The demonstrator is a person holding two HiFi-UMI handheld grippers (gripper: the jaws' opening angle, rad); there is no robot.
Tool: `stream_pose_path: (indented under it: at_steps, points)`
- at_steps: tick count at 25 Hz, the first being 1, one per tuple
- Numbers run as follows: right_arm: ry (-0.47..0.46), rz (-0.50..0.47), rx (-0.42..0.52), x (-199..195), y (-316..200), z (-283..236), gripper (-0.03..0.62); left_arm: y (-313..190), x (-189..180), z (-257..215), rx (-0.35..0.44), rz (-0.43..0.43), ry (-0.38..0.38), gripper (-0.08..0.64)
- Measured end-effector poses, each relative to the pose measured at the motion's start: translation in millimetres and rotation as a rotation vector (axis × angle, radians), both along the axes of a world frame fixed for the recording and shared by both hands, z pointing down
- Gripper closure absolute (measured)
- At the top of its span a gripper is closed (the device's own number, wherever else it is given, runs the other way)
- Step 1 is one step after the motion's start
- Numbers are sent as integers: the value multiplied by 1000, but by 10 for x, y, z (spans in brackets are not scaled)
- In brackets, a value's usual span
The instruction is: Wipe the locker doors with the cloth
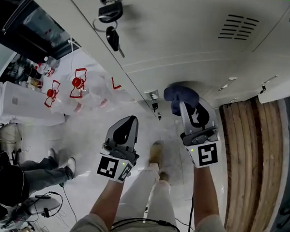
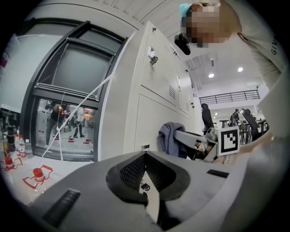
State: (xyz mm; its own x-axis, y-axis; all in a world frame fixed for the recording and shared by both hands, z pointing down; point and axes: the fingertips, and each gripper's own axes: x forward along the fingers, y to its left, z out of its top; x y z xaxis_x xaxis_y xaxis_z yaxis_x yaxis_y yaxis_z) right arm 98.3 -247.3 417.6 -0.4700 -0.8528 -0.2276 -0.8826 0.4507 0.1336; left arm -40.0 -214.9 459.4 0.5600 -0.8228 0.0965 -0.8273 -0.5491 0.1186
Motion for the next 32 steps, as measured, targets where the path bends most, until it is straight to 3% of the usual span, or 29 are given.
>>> stream_pose_path:
  at_steps: [5, 10, 23, 32]
  points:
    - [52, -94, -9, -440, -41, 362, 511, -17, -102, 215, 20, -32, 12, 561]
    - [102, -89, -69, -527, -202, 715, 514, -46, -146, 328, 42, -36, 5, 561]
    - [96, 106, -43, 422, -374, 776, 515, -19, -54, 443, 27, -12, 0, 561]
    - [62, 239, -90, 1001, -435, 856, 515, 2, -90, 455, 15, -15, -6, 561]
